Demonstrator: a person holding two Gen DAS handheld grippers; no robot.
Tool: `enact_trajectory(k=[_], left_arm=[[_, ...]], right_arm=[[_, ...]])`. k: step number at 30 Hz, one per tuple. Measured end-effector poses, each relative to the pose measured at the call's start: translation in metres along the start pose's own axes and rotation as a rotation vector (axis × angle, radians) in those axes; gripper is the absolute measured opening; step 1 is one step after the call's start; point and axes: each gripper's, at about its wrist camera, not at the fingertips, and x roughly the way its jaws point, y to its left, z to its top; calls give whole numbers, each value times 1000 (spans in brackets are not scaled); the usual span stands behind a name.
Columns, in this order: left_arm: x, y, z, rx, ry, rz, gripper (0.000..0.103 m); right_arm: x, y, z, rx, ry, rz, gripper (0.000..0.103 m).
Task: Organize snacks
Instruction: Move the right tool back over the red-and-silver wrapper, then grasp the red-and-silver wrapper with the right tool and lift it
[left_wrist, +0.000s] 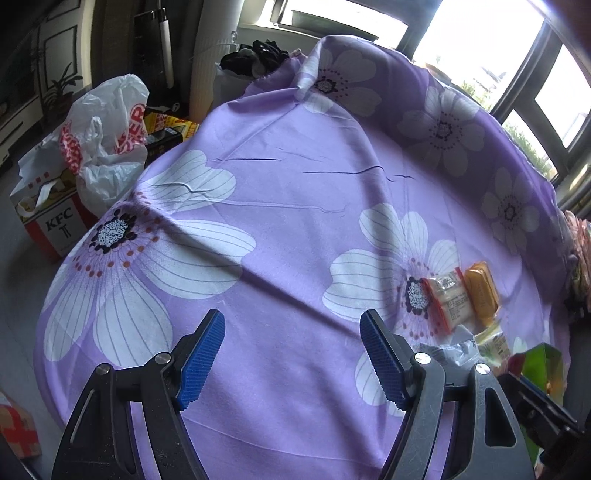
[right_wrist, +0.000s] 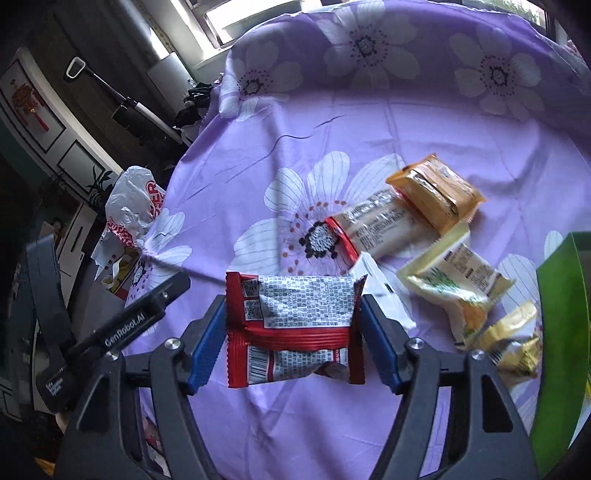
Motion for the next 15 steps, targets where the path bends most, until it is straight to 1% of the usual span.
enact_trajectory(k=[2,4,6,7,9,12,15], left_arm=[[0,-9,-4,25,0,-4,76],[0,-19,-8,52,1,1,76],[1,-29,-11,83,8,1,76],[2,-34,-13,98,13,-1,76],[4,-43,-18,125,23,0,76],[7,-53,-23,154,41,-5,76],[8,-61,-29,172,64,-32,76]], right_arm=[[1,-12,-12,24,7,-35,72],[7,-27,-24,61,36,-70,73],[15,-41,-33,114,72,-75,75],[18,-47,-37,131,90,-72,78],[23,-56,-39,154,112,-82,81],[22,-65,-39,190,106,-91,85],[12,-71,-37,207,70,-83,90]])
